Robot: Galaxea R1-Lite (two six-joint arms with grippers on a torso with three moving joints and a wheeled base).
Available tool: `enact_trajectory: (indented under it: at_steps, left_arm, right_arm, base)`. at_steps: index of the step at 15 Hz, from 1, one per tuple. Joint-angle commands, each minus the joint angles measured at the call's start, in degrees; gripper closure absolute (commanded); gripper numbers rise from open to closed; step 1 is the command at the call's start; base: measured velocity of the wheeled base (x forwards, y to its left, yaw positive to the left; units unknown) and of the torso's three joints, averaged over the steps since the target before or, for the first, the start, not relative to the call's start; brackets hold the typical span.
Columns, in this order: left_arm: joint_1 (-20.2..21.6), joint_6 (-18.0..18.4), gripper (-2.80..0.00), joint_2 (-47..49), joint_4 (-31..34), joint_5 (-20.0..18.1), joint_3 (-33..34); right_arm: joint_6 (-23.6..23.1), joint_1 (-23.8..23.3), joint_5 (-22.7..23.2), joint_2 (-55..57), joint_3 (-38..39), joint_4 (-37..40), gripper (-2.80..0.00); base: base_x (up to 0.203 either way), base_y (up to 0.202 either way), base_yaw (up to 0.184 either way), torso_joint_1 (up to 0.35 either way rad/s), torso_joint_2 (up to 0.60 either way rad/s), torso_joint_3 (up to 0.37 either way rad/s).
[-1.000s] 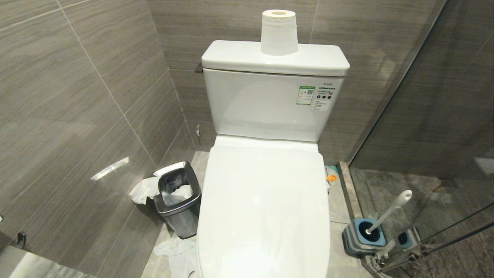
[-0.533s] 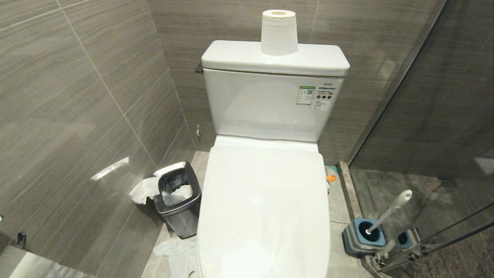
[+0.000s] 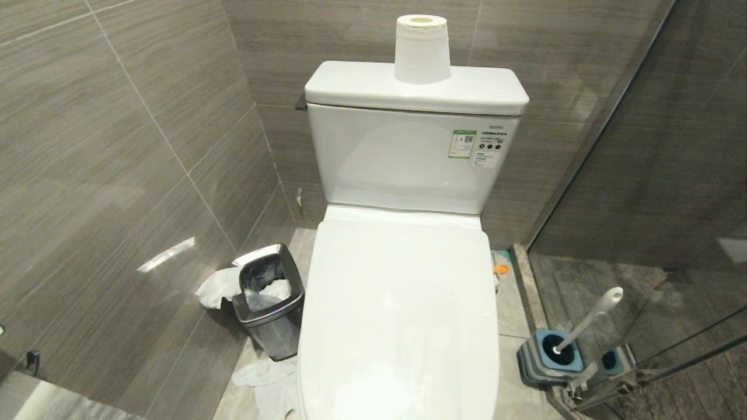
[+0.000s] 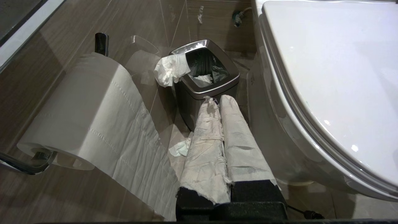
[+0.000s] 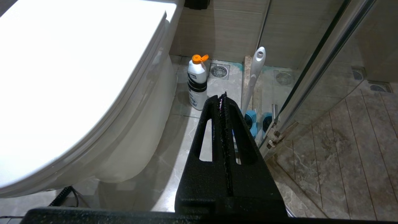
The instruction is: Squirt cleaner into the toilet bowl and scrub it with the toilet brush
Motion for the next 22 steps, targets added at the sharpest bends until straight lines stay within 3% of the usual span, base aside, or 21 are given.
enact_trajectory:
  at_steps: [1, 22]
  left_arm:
    - [0.0, 0.0, 0.0, 0.1, 0.0, 0.0, 0.2]
    - [0.0, 0.0, 0.0, 0.1, 0.0, 0.0, 0.2]
  right_arm:
    - [0.0, 0.0, 0.0, 0.0, 0.0, 0.0, 0.0]
    - [0.0, 0.0, 0.0, 0.0, 0.0, 0.0, 0.0]
  base:
    - [0.0, 0.0, 0.0, 0.0, 0.0, 0.0]
    - [0.0, 0.0, 0.0, 0.0, 0.0, 0.0]
